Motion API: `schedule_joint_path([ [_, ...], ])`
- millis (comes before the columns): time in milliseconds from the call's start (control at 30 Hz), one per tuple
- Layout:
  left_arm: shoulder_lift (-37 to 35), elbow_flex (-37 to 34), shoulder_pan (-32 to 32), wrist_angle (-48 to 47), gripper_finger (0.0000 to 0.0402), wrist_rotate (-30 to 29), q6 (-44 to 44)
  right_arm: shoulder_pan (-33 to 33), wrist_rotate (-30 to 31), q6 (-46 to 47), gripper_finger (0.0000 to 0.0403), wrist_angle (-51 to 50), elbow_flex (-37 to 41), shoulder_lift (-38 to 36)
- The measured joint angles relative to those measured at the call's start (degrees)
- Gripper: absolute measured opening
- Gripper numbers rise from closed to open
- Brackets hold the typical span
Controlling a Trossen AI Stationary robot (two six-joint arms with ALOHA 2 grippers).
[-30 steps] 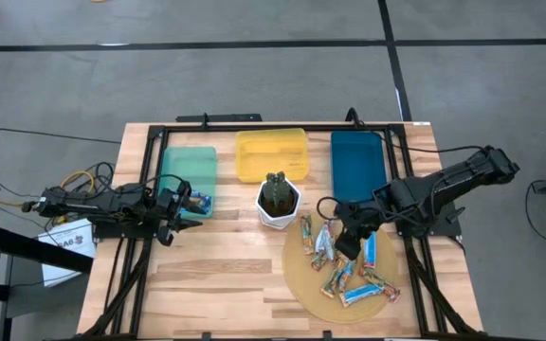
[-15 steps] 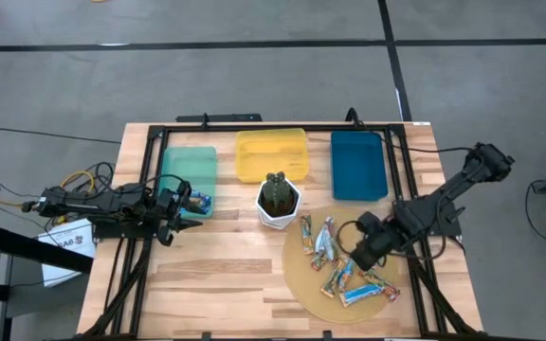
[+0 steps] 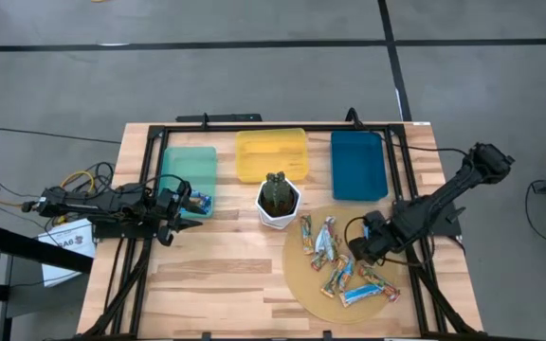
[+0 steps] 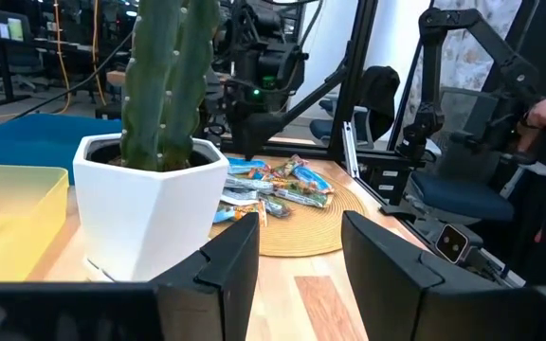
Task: Pick and place Granola Bars by type
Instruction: Put the red granola bar into the yellow bin
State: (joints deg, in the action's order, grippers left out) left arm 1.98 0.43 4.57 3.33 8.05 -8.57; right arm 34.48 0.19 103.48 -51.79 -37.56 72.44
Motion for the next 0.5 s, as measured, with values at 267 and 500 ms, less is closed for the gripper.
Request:
schedule_joint_path([
  [267,0.0,0.0,0.01,0.01,0.0144,0.0,-0.01,-3.8,-0.02,-1.75,0.024,2.36,2.76,0.0],
  [500,0.0,0.0,-0.01,0.01,0.0144,-0.01,-0.01,-6.21,-0.16,-3.05,0.024,4.2,4.96,0.0],
])
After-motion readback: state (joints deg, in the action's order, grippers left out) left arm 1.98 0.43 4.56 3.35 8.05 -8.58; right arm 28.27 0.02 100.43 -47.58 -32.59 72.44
